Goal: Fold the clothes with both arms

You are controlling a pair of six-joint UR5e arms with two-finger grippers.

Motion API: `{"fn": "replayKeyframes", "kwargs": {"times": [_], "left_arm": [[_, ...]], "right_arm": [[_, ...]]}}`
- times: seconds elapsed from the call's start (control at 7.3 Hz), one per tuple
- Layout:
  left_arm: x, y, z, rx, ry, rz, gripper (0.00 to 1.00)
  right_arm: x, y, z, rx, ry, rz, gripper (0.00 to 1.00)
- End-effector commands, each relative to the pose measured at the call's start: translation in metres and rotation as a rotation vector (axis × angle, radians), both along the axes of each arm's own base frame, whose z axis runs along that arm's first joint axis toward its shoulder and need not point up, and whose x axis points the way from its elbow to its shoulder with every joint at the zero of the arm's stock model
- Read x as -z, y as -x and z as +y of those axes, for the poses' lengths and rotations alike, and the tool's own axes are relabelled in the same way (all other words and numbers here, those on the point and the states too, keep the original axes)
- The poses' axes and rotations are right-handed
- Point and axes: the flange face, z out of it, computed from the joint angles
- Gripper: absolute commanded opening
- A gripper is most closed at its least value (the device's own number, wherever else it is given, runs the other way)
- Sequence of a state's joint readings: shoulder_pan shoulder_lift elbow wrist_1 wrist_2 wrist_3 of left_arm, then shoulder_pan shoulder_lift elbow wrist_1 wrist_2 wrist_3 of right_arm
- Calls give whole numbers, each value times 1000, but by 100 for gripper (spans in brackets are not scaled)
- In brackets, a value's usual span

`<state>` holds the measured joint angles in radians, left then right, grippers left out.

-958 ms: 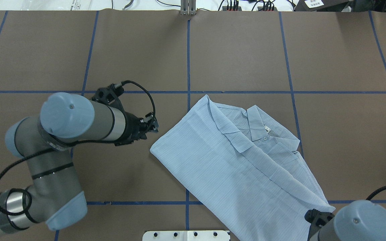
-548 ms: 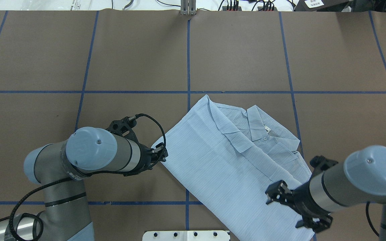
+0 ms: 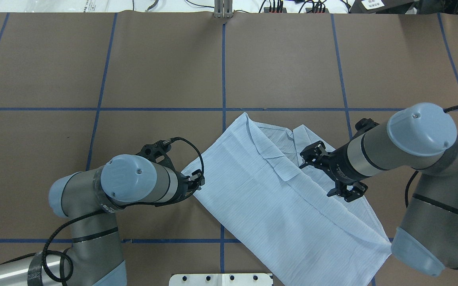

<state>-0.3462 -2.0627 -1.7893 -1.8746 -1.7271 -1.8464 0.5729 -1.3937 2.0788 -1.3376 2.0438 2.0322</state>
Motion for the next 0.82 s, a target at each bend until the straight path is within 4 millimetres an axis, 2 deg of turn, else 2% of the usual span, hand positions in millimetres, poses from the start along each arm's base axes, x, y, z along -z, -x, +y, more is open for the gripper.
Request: {"fn": "replayKeyframes", "kwargs": {"times": [0.0,0.27,0.41,0.55,0.68], "left_arm": [[-9,-10,-5,16,-6,-19,54],[-13,-11,-8,32,-12,-29,49],[-19,-13,-13,52,-17,-45,36],[-22,-16,-16,70,-30,-34,15],[-25,-8,-37,96,-50,-26,0]], "right_arm": [[-4,3,-9,-24,-18,18,100],[-8,5,-11,-24,-15,26,100],[-9,5,-11,-25,-13,28,100],[-9,5,-11,-25,-13,28,100],[-9,5,-10,-23,-12,27,100]]}}
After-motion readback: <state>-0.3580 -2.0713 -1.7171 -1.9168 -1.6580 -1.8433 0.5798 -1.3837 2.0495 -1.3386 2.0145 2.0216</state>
